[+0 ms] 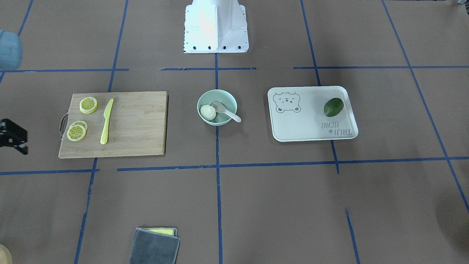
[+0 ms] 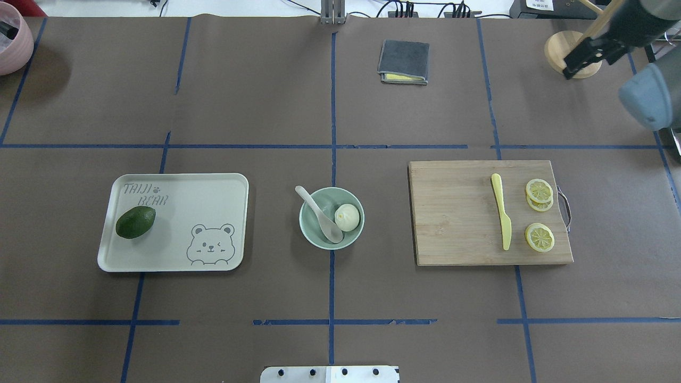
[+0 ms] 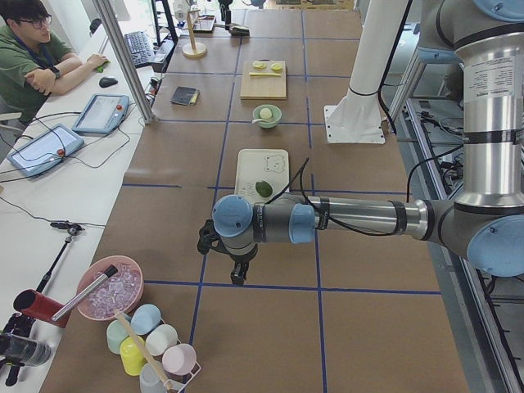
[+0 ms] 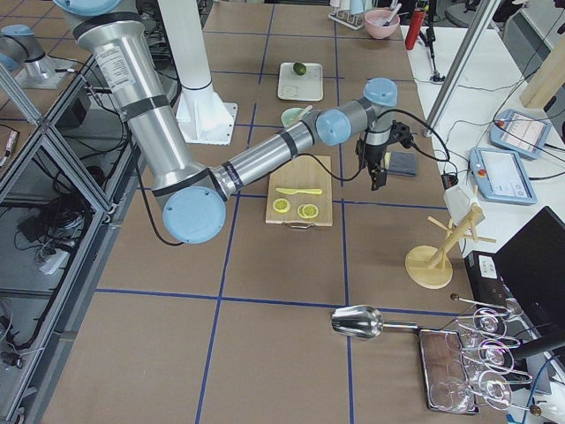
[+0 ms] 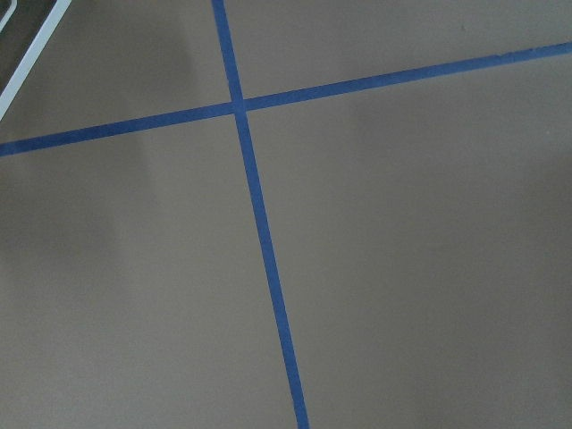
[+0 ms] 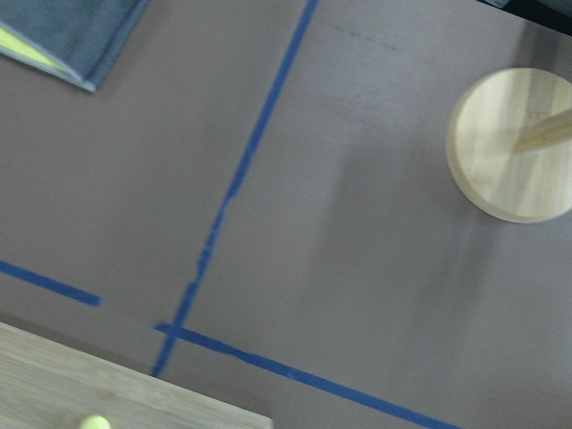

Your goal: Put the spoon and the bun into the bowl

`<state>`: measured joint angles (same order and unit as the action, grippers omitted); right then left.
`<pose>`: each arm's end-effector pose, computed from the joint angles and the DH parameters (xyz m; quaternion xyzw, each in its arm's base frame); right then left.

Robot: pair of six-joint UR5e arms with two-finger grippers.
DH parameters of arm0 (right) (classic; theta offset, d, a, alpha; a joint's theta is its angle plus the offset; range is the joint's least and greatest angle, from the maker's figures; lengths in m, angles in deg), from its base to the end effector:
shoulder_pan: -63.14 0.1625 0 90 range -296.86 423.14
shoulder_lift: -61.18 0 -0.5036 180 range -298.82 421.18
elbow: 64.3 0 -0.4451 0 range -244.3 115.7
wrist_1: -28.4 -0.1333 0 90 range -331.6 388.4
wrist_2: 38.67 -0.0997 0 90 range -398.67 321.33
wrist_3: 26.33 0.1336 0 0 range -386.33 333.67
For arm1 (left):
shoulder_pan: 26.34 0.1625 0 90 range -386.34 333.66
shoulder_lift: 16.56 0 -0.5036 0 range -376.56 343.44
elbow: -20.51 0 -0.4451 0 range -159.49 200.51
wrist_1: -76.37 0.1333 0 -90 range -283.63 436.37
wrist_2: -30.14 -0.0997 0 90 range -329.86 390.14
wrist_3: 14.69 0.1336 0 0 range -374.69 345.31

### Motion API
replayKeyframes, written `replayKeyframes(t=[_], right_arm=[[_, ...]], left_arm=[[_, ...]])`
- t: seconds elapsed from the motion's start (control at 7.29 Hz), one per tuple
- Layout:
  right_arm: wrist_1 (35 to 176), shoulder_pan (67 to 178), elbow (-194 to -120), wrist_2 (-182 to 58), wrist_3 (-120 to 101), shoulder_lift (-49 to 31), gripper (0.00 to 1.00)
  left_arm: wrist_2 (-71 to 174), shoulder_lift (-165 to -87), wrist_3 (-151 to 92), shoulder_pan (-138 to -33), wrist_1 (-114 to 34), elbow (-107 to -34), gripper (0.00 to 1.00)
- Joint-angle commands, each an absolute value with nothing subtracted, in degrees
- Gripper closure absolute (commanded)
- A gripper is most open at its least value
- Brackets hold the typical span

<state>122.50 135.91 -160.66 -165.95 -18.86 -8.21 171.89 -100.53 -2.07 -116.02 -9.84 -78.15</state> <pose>-0.1594 -0.6909 0.4912 0.1165 -0.3462 -0.1421 0.9200 -0.0256 -0.4899 0.7276 0.0377 0.4349 0.0970 0.8945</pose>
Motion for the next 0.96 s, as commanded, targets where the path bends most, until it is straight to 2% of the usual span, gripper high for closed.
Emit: replayKeyframes(t=[0.0,0.55,0.82], right_arm=[[122.18,144.15,-159.05,-166.64,-30.27,-18.31,0.00],[122.00,153.05,-159.31,-166.55,-30.98,-29.85,0.00],[122.09,153.05,-158.18,-166.55,-30.89,-30.49,0.00]], left_arm=[[172.00,-100.85,-2.03,-116.16,-9.76,-78.62,0.00],[167.44,-100.23,-1.94,-116.51,-9.76,-81.87,0.00],[167.08,-100.23,-1.94,-116.52,-9.76,-81.71,0.00]])
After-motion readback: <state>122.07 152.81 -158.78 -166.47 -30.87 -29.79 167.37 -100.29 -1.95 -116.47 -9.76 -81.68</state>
